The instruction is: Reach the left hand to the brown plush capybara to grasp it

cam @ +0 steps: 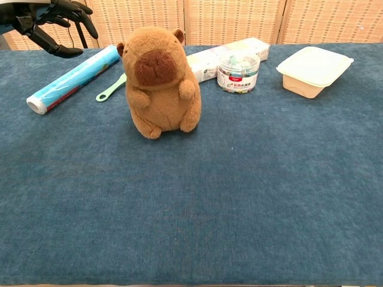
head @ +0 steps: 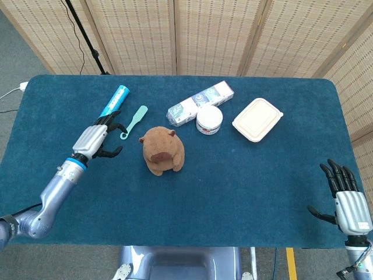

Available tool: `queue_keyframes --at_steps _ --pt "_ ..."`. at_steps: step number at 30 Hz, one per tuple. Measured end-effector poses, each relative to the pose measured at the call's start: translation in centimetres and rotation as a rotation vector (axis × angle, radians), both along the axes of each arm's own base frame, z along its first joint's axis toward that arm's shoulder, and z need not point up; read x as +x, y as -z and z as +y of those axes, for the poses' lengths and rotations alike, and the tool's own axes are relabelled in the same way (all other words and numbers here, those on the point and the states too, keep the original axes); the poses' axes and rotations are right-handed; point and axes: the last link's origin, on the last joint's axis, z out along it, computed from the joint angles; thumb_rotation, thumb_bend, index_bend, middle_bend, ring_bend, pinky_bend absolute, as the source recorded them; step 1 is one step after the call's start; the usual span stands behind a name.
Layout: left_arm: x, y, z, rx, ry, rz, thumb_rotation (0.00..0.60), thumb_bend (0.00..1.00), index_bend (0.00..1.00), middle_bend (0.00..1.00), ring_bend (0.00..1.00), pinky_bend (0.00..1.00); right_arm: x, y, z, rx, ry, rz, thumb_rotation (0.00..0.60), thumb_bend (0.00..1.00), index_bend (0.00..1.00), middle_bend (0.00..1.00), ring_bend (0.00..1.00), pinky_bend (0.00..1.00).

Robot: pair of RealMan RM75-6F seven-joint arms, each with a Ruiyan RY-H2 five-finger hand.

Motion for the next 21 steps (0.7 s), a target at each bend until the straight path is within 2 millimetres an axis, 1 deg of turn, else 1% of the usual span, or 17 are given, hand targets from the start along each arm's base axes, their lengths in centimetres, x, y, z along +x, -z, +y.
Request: queue_keyframes --at_steps 4,12,16,21 --pt "1.0 0.2 0.2 -0.004 -0.01 -0.007 0.6 0.36 0.37 0.0 0.0 0.0 0.0 0.0 0.0 0.002 0.001 -0.003 0.6 0.0 0.0 0.0 0.0 0.0" --pt "3.4 2.3 0.6 -0.02 -0.008 -0.039 0.6 0.36 0.38 0.0 0.0 0.0 0.0 -0.2 0.0 0.006 0.005 -0.019 0.6 0.0 0.0 0.0 0.0 0.0" --pt "3.9 3.1 0.6 -0.015 -0.009 -0.037 0.6 0.36 0.4 0.0 0.0 0.0 0.0 -0.3 0.0 0.008 0.006 -0.027 0.6 0.0 0.0 0.0 0.0 0.0" --pt "3.8 3.6 0.8 0.005 -0.019 -0.027 0.6 0.36 0.41 0.0 0.0 0.0 -0.1 -0.5 0.0 0.01 0.006 -0.036 0.6 0.0 0.0 0.0 0.0 0.0"
